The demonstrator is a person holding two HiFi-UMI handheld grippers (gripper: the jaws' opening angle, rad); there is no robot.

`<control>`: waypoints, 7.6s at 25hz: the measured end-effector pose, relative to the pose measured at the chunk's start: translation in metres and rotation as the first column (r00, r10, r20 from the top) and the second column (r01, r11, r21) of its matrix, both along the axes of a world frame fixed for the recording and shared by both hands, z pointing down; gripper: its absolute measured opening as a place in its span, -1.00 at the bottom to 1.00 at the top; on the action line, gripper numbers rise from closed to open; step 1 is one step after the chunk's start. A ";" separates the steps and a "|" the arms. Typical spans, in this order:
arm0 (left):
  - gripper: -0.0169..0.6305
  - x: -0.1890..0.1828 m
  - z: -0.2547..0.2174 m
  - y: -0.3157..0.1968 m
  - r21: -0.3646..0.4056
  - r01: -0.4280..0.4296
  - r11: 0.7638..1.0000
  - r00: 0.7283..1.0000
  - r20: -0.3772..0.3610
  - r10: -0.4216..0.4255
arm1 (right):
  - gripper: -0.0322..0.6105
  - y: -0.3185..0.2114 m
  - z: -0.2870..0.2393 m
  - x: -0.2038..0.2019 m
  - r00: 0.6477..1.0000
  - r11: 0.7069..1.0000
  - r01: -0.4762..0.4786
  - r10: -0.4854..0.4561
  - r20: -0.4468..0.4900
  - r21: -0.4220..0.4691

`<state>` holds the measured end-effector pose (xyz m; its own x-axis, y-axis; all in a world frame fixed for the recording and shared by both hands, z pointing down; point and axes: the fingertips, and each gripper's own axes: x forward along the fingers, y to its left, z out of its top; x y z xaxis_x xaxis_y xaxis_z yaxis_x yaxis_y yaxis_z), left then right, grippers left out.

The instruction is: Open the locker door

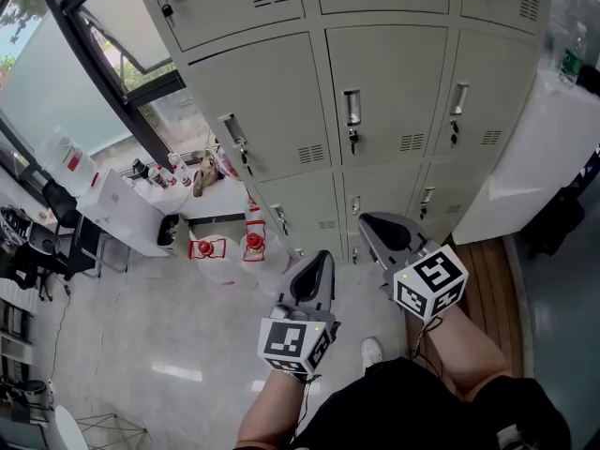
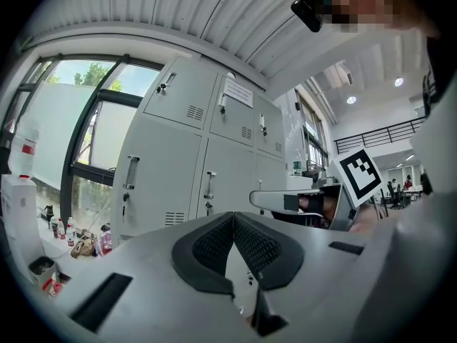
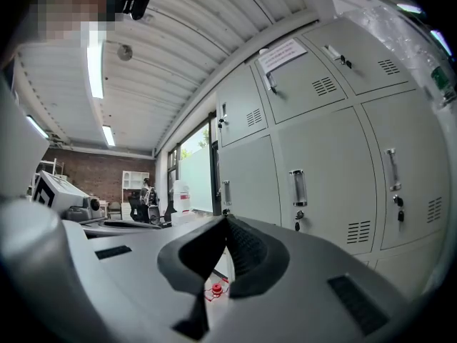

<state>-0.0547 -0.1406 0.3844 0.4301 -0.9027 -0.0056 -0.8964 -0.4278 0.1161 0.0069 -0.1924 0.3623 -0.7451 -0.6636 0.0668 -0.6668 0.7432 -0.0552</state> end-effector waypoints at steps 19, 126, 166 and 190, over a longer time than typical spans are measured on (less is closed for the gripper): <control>-0.90 0.033 -0.007 -0.081 -0.009 0.050 0.999 0.998 0.043 -0.049 | -0.73 -0.097 -0.009 0.027 0.998 0.999 0.051 -0.051 0.041 0.015; -0.90 0.046 0.003 -0.162 -0.026 -0.449 0.893 0.893 0.000 0.450 | -0.39 -0.153 0.004 0.035 0.964 0.968 -0.247 0.250 -0.091 0.042; -0.90 0.176 0.010 -0.078 -0.035 -0.522 0.852 0.852 0.013 0.523 | -0.52 -0.057 0.000 0.210 0.844 0.850 -0.517 0.526 -0.106 0.102; -0.90 0.182 0.006 -0.070 -0.030 -0.518 0.855 0.855 0.030 0.519 | -0.72 -0.064 0.001 0.286 0.703 0.704 -0.708 0.710 -0.041 0.053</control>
